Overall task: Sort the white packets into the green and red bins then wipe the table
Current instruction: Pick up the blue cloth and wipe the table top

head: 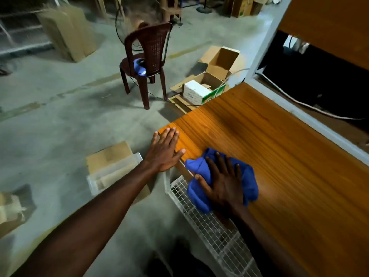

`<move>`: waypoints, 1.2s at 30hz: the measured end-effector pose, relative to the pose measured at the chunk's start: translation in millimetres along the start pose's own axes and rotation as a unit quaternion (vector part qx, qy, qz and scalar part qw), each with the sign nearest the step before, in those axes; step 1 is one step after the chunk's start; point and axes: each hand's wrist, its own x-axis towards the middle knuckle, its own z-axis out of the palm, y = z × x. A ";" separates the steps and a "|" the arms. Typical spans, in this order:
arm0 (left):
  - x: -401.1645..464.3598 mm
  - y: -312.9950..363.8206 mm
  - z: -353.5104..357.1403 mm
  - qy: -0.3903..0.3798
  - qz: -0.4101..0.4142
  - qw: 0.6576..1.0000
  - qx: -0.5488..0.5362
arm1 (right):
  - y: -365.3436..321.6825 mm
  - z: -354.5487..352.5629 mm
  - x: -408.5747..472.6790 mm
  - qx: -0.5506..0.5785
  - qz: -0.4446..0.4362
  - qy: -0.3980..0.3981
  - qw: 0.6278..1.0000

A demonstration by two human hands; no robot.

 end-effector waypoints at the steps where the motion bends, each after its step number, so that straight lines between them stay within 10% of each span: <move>1: 5.1 -11.2 -2.8 0.002 -0.002 1.000 -0.002 | -8.6 3.3 14.4 0.002 -0.011 -0.003 1.000; 18: -18.0 -252.4 -46.3 0.070 -0.252 0.965 -0.025 | -195.4 61.7 233.2 0.134 -0.337 0.044 0.931; 36: -130.4 -366.5 65.7 0.026 -0.368 0.927 -0.070 | -316.7 306.4 260.3 0.079 -0.296 -0.432 0.848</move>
